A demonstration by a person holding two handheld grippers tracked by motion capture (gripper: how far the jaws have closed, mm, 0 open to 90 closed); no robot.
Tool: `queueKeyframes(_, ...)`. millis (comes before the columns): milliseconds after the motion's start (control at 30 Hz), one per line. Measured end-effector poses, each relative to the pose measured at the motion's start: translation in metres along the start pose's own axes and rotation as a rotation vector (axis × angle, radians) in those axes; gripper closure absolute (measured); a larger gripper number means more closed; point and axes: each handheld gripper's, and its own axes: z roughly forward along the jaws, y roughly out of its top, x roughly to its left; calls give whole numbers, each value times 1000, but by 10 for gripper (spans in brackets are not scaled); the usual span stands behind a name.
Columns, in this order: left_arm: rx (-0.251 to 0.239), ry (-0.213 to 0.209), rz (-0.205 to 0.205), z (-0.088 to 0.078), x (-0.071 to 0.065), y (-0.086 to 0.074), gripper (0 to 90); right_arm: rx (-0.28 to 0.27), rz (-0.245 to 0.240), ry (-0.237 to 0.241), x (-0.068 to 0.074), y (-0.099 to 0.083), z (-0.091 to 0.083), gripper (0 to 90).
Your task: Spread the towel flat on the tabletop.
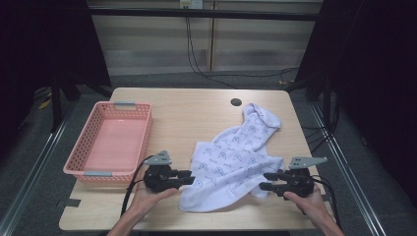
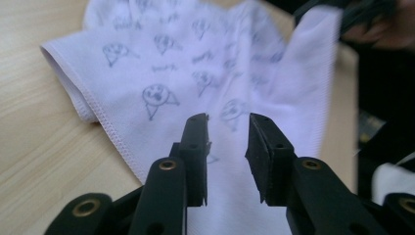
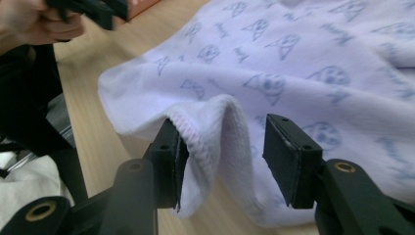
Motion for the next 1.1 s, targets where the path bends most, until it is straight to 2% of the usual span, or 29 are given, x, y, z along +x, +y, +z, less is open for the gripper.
queueKeyframes(67, 58, -18, -7, 19, 5, -1, 712, 26, -18, 4, 3, 0, 7, 513)
queueKeyframes(167, 176, 35, 57, 37, 5, -7, 723, 55, -33, 12, 6, -3, 11, 470)
queueKeyframes(200, 170, 51, 71, 37, 4, -9, 754, 59, -51, -7, 8, -4, 9, 457)
queueKeyframes(233, 167, 59, 62, 36, 4, -11, 825, 57, -49, -11, 10, -4, 6, 448)
queueKeyframes(300, 180, 66, 53, 31, 4, -14, 892, 38, -47, -30, 13, -7, -3, 393)
queueKeyframes(467, 209, 73, 31, 15, -5, -23, 900, 60, -53, -44, 21, -27, -20, 351)
queueKeyframes(633, 224, 73, 1, 1, -7, -32, 900, 35, -40, -41, 22, -36, -32, 438)
queueKeyframes(667, 225, 70, 7, -1, -7, -34, 900, 28, -31, -45, 19, -36, -32, 459)
queueKeyframes(700, 233, 76, 15, -3, -7, -34, 900, 8, -19, -23, 13, -34, -32, 507)
queueKeyframes(767, 223, 84, -11, -4, -5, -34, 900, -1, -17, -17, 12, -32, -33, 527)
queueKeyframes(833, 207, 75, -12, -3, -2, -32, 899, 0, -22, -60, 8, -28, -31, 593)
queueKeyframes(867, 172, 51, -28, -3, 0, -30, 899, 13, -30, -87, 6, -27, -28, 608)
queueKeyframes(933, 125, 40, -9, -4, -1, -22, 887, 45, -11, -114, -1, -27, -21, 634)
queueKeyframes(1000, 82, 8, 8, -2, -3, -16, 852, 78, -3, -143, -6, -29, -14, 606)
queueKeyframes(1033, 76, 0, 14, 0, -4, -14, 834, 90, 0, -154, -9, -29, -11, 595)
queueKeyframes(1067, 85, -10, 17, 4, -4, -13, 815, 98, 3, -158, -11, -29, -9, 584)
queueKeyframes(1100, 110, -12, 27, 10, -4, -12, 746, 113, 10, -164, -16, -29, -2, 514)
